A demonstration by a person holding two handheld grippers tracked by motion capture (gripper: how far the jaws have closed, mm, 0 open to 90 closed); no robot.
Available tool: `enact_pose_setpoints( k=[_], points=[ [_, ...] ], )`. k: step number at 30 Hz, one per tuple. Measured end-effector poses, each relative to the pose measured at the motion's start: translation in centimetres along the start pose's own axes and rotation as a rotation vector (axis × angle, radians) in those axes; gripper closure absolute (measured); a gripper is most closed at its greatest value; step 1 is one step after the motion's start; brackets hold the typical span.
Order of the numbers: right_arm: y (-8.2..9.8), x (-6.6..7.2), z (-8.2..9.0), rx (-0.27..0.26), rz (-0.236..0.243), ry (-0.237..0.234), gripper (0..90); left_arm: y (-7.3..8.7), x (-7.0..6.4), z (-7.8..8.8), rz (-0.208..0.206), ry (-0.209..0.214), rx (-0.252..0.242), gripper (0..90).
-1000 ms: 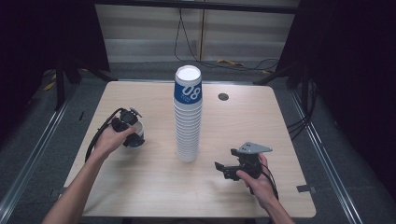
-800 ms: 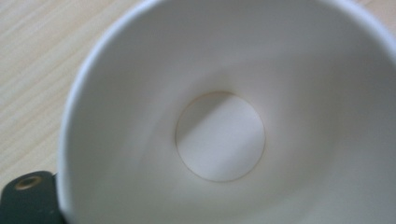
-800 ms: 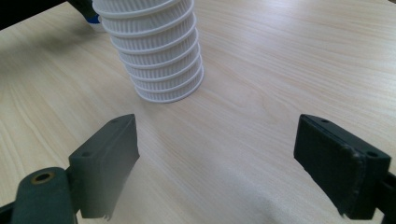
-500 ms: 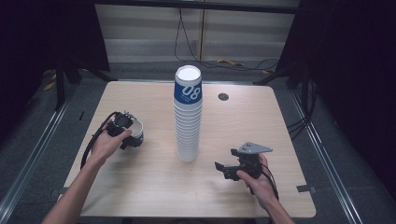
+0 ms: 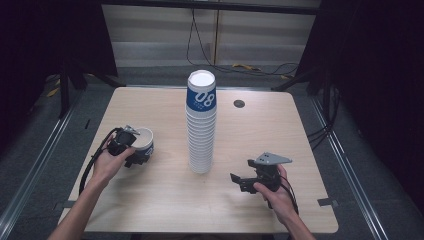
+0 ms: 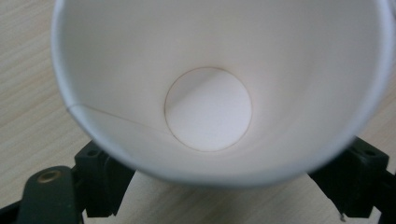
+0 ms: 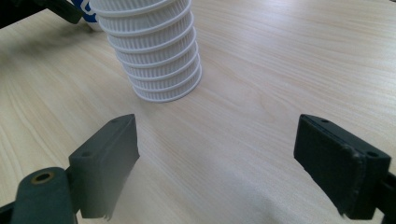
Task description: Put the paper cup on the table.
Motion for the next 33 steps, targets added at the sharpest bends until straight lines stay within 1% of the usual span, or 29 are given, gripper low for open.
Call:
enact_pose_setpoints(
  k=[3,4,5,6,7,8,10,11,14,15,16,17,20,21,22,23,25,26,28,29,31,32,33],
  points=[
    [0.0,0.0,0.0,0.002,0.000,0.003,13.7,0.1,-0.5,0.5,-0.006,-0.011,-0.040,15.9],
    [0.0,0.0,0.0,0.003,0.000,0.002,13.7,0.3,-0.7,0.7,0.003,-0.007,-0.047,15.9],
    [0.0,0.0,0.0,0.003,0.000,0.003,13.7,0.3,-0.7,0.8,0.000,-0.013,-0.052,15.9],
    [0.0,0.0,0.0,0.002,0.001,0.003,13.7,0.5,-0.9,0.9,-0.005,-0.006,-0.058,15.8],
    [0.0,0.0,0.0,0.001,0.002,0.005,13.7,0.6,-1.2,0.9,-0.011,-0.002,-0.054,15.9],
    [0.0,0.0,0.0,0.000,0.001,0.006,13.7,0.8,-1.4,1.1,-0.021,-0.005,-0.054,15.9],
    [0.0,-0.1,0.1,-0.003,-0.002,0.006,13.7,1.0,-1.6,1.2,-0.012,-0.018,-0.066,15.9],
    [0.0,-0.1,0.1,-0.002,-0.002,0.006,13.7,1.2,-1.7,1.3,-0.007,-0.012,-0.077,15.9],
    [0.0,-0.1,0.1,-0.002,0.000,0.006,13.7,1.6,-1.9,1.6,-0.013,-0.017,-0.099,15.9],
    [0.0,0.0,0.1,-0.003,0.000,0.005,13.7,1.8,-2.1,1.7,-0.007,-0.019,-0.103,15.9],
    [0.0,0.0,0.2,-0.002,-0.002,0.007,13.7,2.0,-2.2,1.8,-0.013,-0.020,-0.094,15.9],
    [0.0,-0.1,0.2,-0.003,-0.004,0.007,13.7,2.3,-2.5,2.0,-0.005,-0.010,-0.096,15.9],
    [0.0,-0.1,0.2,-0.006,-0.008,0.008,13.7,2.7,-3.2,2.5,0.012,0.033,-0.141,15.9],
    [0.0,-0.1,0.1,-0.005,-0.007,0.010,13.7,2.9,-3.4,2.7,0.002,0.031,-0.147,15.9],
    [0.1,-0.1,0.1,-0.003,-0.004,0.010,13.7,3.0,-3.5,2.8,-0.010,0.017,-0.142,15.9],
    [0.1,0.0,0.1,-0.003,-0.003,0.008,13.7,3.2,-3.7,2.9,-0.014,0.011,-0.143,15.9],
    [0.0,0.0,0.2,-0.009,0.000,0.006,13.7,3.6,-4.2,3.0,-0.014,0.022,-0.143,15.8],
    [0.0,0.0,0.2,-0.008,-0.002,0.002,13.7,3.8,-4.5,2.9,-0.022,0.035,-0.143,15.8],
    [0.0,-0.1,0.3,-0.011,-0.010,0.007,13.7,4.2,-5.2,3.0,-0.028,0.039,-0.147,16.0],
    [0.0,-0.1,0.3,-0.012,-0.016,0.009,13.7,4.3,-5.4,3.0,-0.039,0.039,-0.154,15.9],
    [0.1,-0.2,0.4,-0.013,-0.015,0.013,13.7,4.5,-6.1,3.1,-0.035,0.047,-0.168,15.9],
    [0.1,-0.2,0.4,-0.013,-0.013,0.013,13.7,4.5,-6.4,3.1,-0.044,0.051,-0.174,15.8],
    [0.1,-0.1,0.4,-0.014,-0.010,0.011,13.7,4.6,-6.7,3.1,-0.043,0.055,-0.182,15.9]
  ],
)
Point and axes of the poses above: each handheld gripper's, and its own axes: z roughly backward along the jaws, y roughly out of its underside, x roughly to its left, the point moved 4 cm from there along -z, roughly forward along the jaws, and after that the axes turned 4 degrees about y, right-handed, at the moved point
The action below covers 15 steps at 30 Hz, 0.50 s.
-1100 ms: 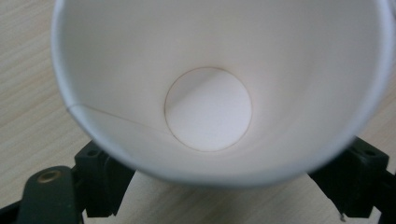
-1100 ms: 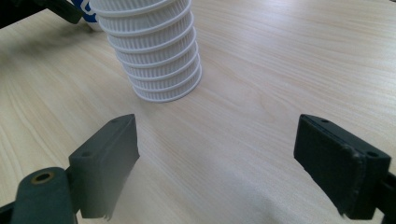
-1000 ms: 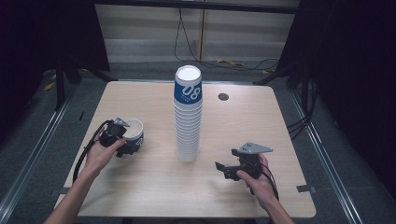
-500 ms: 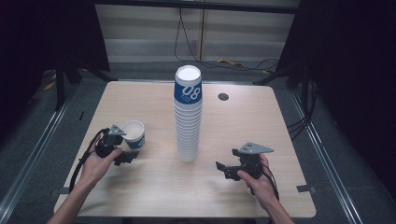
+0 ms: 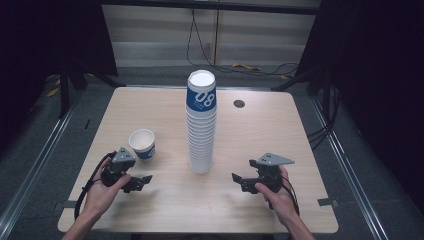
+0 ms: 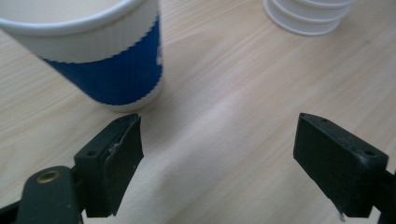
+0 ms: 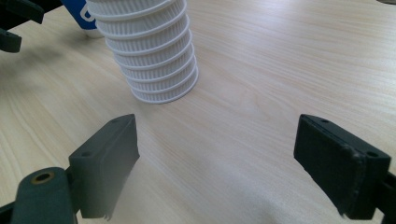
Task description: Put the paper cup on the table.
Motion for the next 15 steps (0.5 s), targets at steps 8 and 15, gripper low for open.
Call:
enact_pose_setpoints(
  k=[8,15],
  points=[
    [0.1,0.2,0.3,-0.007,0.004,-0.001,13.7,0.2,-1.8,-1.0,0.023,0.055,-0.063,15.8],
    [0.2,0.6,0.2,-0.029,0.021,-0.019,15.0,0.1,-3.1,-2.1,0.007,0.080,-0.181,15.9]
  ],
)
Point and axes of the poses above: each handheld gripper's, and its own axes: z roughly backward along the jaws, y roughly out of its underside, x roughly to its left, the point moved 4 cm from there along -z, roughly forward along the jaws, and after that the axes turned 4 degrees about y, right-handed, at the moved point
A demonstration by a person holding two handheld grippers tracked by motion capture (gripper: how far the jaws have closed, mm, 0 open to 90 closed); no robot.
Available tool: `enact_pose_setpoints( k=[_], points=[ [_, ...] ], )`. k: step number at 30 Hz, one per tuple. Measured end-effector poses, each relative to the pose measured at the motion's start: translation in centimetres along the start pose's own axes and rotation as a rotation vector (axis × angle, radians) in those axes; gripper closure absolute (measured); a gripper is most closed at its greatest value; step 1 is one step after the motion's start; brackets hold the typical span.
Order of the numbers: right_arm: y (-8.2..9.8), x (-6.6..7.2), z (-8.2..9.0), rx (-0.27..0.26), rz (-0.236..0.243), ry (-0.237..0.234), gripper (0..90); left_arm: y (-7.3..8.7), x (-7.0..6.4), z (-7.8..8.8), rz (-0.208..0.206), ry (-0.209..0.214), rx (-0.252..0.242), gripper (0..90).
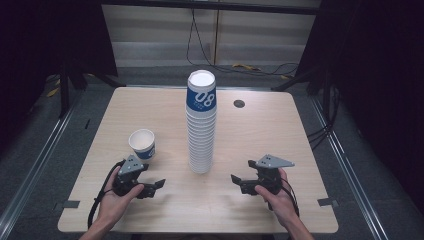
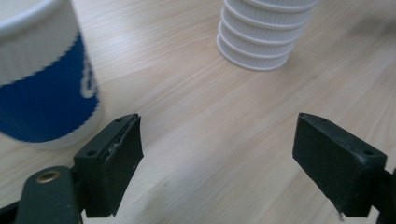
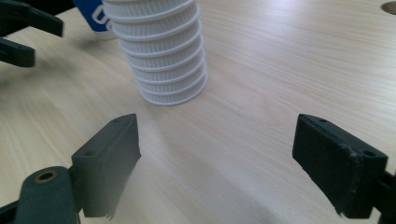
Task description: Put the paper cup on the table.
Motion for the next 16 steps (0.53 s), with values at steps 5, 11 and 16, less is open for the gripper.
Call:
enact_pose_setpoints(
  k=[5,11,16],
  points=[
    [0.1,0.3,0.0,-0.019,0.013,-0.007,15.0,0.1,-1.3,-0.7,-0.024,0.033,-0.018,15.9],
    [0.3,0.3,-0.2,-0.025,0.030,-0.012,16.1,0.2,-2.1,-1.3,0.023,0.126,-0.072,16.7],
    [0.7,0.1,-0.6,-0.002,0.040,0.005,17.3,0.2,-2.1,-1.1,0.035,0.124,-0.098,16.8]
  ],
)
Point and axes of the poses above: each handheld gripper's, and its own axes: z roughly backward along the jaws, y roughly out of its underside, x roughly to its left, the point moved 4 cm from there along -z, roughly forward along the jaws, and after that the axes turned 4 degrees about y, right-handed, at the moved point
